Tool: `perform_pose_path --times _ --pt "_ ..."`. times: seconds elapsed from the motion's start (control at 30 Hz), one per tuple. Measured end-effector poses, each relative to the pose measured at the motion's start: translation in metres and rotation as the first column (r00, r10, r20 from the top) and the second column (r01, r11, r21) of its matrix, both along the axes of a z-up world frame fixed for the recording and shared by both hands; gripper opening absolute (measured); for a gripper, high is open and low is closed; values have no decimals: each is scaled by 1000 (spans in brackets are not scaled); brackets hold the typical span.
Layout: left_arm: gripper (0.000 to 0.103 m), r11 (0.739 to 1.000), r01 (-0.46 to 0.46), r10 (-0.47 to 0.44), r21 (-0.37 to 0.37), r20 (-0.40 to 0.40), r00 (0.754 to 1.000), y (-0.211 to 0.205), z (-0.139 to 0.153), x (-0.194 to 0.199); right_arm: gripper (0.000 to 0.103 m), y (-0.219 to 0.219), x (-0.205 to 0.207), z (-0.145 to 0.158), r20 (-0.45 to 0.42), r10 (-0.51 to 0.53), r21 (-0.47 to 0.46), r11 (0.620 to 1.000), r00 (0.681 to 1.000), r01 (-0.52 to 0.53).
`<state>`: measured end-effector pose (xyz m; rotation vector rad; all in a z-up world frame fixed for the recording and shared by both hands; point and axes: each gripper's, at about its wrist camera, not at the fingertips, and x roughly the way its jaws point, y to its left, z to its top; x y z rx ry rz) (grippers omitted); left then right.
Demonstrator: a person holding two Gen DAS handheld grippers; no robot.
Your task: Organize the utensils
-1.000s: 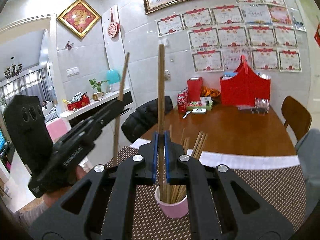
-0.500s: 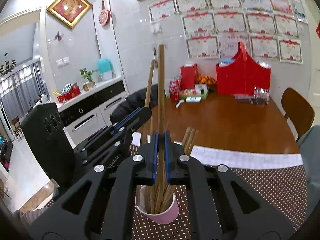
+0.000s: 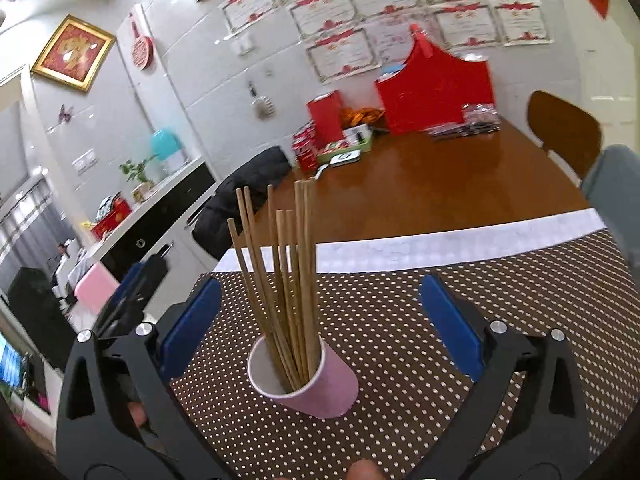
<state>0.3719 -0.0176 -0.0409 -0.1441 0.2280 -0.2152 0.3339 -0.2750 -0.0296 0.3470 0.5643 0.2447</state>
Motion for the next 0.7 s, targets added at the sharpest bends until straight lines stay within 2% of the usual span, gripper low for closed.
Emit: perform_pose_path --times 0.2,0.43,0.7 --pt "93 998 -54 53 45 6 999 15 21 -63 97 5 -45 16 42 -31 -14 999 999 32" --pt "94 982 -107 102 158 43 994 16 42 -151 97 24 -124 29 115 -66 -71 995 991 74" --pt "95 972 -135 139 192 -8 990 17 56 -235 97 39 -211 35 164 -118 -146 979 979 142"
